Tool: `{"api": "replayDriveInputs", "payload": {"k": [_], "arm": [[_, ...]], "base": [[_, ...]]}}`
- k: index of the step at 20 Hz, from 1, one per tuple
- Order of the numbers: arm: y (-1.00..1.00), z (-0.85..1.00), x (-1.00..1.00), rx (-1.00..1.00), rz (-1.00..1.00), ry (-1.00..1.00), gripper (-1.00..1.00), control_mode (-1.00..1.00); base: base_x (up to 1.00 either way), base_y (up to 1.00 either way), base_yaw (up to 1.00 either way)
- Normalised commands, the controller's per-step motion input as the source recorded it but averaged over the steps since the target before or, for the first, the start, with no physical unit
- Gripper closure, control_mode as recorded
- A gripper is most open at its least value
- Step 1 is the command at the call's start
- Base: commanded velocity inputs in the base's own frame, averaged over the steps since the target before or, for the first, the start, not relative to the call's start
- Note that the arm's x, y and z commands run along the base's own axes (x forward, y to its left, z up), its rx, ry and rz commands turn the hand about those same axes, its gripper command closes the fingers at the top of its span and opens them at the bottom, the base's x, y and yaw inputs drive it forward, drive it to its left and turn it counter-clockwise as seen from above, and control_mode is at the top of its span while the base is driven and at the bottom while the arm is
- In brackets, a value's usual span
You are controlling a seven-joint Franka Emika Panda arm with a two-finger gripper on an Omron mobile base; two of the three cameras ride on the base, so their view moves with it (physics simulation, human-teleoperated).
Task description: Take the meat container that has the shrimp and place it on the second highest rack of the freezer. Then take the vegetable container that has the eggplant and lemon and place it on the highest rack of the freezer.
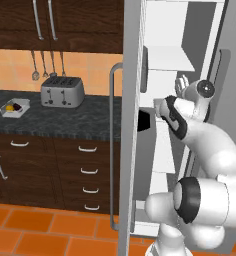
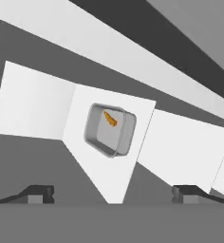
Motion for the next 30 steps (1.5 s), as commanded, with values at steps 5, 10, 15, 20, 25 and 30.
{"api": "replayDriveInputs", "payload": {"k": [5, 10, 15, 20, 25, 30], "arm": [[0.00, 0.23, -1.00, -0.06, 0.02, 0.01, -1.00, -1.00], [0.00, 0.36, -1.00, 0.00, 0.05, 0.00, -1.00, -1.00], [0.13, 0.34, -1.00, -0.02, 0.09, -0.15, -1.00, -1.00], [0.53, 0.14, -1.00, 0.01, 0.02, -0.11, -1.00, -1.00], [0.40, 0.17, -1.00, 0.05, 0.00, -0.01, -1.00, -1.00], [0.60, -0.01, -1.00, 0.03, 0.00, -0.01, -1.00, -1.00]], "base": [[0.00, 0.00, 0.00], [0.00, 0.00, 0.00], [0.00, 0.00, 0.00], [0.00, 0.00, 0.00], [0.00, 0.00, 0.00], [0.00, 0.00, 0.00]]}}
